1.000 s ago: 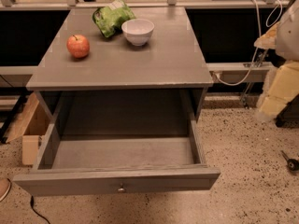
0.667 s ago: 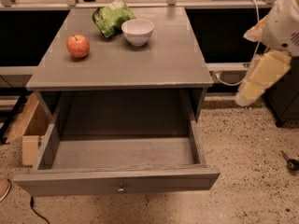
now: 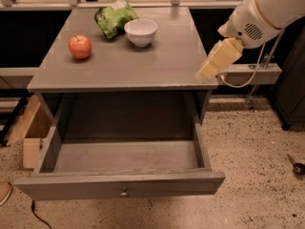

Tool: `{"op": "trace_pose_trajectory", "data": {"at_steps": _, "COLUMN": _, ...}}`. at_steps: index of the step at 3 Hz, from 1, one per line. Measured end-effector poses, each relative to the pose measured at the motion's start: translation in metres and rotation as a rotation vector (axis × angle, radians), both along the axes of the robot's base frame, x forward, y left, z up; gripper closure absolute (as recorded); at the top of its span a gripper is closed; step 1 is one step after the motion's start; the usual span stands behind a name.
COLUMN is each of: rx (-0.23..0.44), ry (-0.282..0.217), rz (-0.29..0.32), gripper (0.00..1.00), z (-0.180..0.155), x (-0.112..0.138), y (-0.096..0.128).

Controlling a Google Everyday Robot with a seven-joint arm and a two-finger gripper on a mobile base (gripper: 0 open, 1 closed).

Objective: Place apple into top drawer

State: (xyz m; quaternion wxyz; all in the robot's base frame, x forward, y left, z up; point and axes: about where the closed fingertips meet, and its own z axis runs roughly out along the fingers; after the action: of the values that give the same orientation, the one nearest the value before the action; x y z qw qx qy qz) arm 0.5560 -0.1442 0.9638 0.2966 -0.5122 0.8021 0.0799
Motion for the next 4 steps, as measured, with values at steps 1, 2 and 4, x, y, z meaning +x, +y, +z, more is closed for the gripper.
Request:
{"op": "trace_pose_trajectory", "data": {"at_steps": 1, "rx": 0.001, "ry": 0.002, "rz": -0.005, "gripper": 0.00, "z": 0.000, "x": 0.000, "y": 0.000}}
{"op": "trace_pose_trajectory", "data": {"at_steps": 2, "rx": -0.001, "ry": 0.001, "rz": -0.004, "gripper": 0.00, "z": 0.000, "x": -0.001, "y": 0.000}}
{"op": "trace_pose_trajectory", "data": {"at_steps": 4, "rx": 0.172, "ry": -0.086, "rz": -0.066, "gripper": 0.00, "z": 0.001, "x": 0.094, "y": 0.078}}
